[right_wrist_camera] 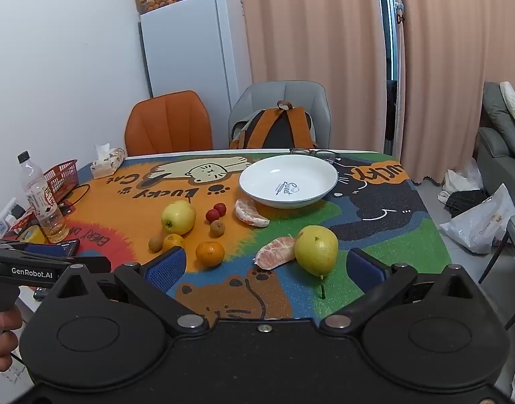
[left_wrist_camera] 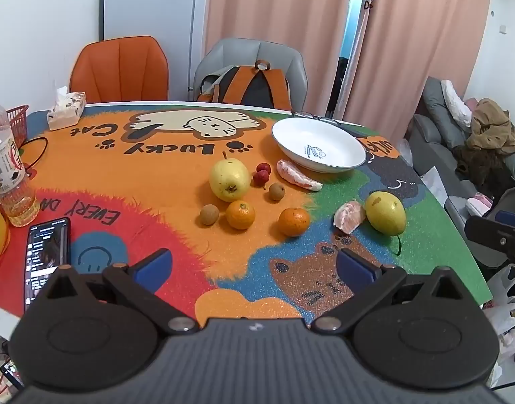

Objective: Organize fruits

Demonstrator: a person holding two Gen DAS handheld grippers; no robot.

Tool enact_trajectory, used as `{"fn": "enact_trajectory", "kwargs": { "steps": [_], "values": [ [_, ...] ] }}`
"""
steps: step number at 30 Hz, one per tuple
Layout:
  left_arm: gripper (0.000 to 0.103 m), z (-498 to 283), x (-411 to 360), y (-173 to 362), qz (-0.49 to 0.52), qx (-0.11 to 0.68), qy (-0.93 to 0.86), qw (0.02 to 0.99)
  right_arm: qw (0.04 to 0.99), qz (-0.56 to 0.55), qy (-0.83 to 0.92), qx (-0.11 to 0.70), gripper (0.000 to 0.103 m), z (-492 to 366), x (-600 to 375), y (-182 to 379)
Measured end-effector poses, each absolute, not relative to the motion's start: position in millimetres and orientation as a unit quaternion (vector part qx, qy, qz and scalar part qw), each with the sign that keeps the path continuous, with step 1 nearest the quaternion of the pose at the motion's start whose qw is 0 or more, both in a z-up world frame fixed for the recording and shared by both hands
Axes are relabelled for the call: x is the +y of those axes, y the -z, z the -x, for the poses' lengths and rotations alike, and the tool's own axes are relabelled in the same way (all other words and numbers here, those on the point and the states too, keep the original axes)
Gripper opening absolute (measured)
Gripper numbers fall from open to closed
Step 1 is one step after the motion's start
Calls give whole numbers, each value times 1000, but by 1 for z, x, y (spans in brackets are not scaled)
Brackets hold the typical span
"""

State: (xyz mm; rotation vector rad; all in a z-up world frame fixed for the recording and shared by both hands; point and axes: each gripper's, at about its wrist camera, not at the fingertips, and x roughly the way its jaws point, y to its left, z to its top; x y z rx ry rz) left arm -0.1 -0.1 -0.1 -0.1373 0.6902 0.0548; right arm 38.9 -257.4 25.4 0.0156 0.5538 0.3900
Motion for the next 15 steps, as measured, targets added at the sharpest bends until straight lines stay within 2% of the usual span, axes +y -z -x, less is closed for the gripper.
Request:
{"fn": "enact_trajectory", "kwargs": {
  "steps": [15],
  "values": [
    [103, 1, 8, -1, 77, 344, -25, 936, 943, -5, -195, 272, 103, -37, -256, -25]
  ]
}}
